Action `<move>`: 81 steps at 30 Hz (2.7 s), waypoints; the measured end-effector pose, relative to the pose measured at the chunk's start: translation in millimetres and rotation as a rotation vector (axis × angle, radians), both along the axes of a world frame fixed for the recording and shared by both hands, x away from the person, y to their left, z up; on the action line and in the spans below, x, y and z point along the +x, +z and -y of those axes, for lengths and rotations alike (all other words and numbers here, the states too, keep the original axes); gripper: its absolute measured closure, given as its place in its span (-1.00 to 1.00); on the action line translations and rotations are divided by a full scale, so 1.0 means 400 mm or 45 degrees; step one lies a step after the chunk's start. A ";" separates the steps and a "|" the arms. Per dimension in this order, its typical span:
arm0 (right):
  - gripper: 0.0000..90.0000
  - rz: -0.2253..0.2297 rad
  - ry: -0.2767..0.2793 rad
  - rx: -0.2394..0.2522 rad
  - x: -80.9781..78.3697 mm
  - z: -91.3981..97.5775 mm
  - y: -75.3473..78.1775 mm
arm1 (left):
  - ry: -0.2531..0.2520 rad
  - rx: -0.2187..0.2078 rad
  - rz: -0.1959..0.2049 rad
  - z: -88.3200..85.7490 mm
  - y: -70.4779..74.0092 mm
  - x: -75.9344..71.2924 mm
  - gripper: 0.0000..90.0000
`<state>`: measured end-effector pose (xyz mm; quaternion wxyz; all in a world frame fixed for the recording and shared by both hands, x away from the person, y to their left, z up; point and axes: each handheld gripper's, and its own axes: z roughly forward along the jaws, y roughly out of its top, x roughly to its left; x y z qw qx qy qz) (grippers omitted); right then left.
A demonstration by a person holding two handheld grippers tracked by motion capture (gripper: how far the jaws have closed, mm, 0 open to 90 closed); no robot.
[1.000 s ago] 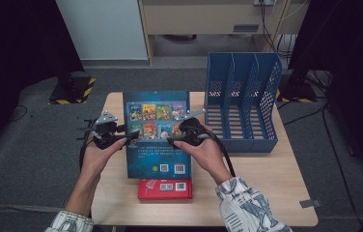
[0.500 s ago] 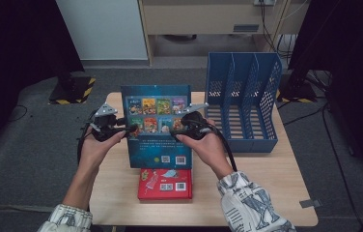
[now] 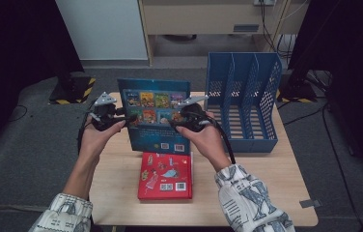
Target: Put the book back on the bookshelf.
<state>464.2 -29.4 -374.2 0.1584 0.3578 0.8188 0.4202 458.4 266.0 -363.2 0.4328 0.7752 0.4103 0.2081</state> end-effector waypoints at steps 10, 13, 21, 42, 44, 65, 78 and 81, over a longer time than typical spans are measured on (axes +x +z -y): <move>0.20 0.062 0.043 0.048 -0.047 0.015 0.000 | -0.038 -0.008 0.016 0.005 -0.001 -0.017 -0.14; 0.26 0.078 0.060 0.057 -0.069 0.016 -0.001 | -0.046 0.000 0.019 0.005 0.002 -0.030 -0.17; 0.50 0.119 0.132 0.104 -0.121 0.002 0.007 | -0.064 -0.050 0.055 -0.008 -0.014 -0.041 -0.25; 0.60 0.163 0.219 0.136 -0.165 -0.010 0.023 | -0.070 -0.101 0.062 0.001 -0.022 -0.030 -0.33; 0.61 0.178 0.222 0.142 -0.170 -0.008 0.029 | -0.071 -0.103 0.062 0.004 -0.022 -0.029 -0.33; 0.16 0.253 0.265 0.162 -0.190 -0.024 0.055 | -0.085 -0.097 0.050 0.005 -0.035 -0.030 -0.37; -0.24 0.289 0.276 0.205 -0.192 -0.026 0.075 | -0.078 -0.099 0.047 0.003 -0.034 -0.035 -0.37; 0.07 0.310 0.284 0.206 -0.191 -0.026 0.085 | -0.078 -0.099 0.047 0.003 -0.034 -0.036 -0.37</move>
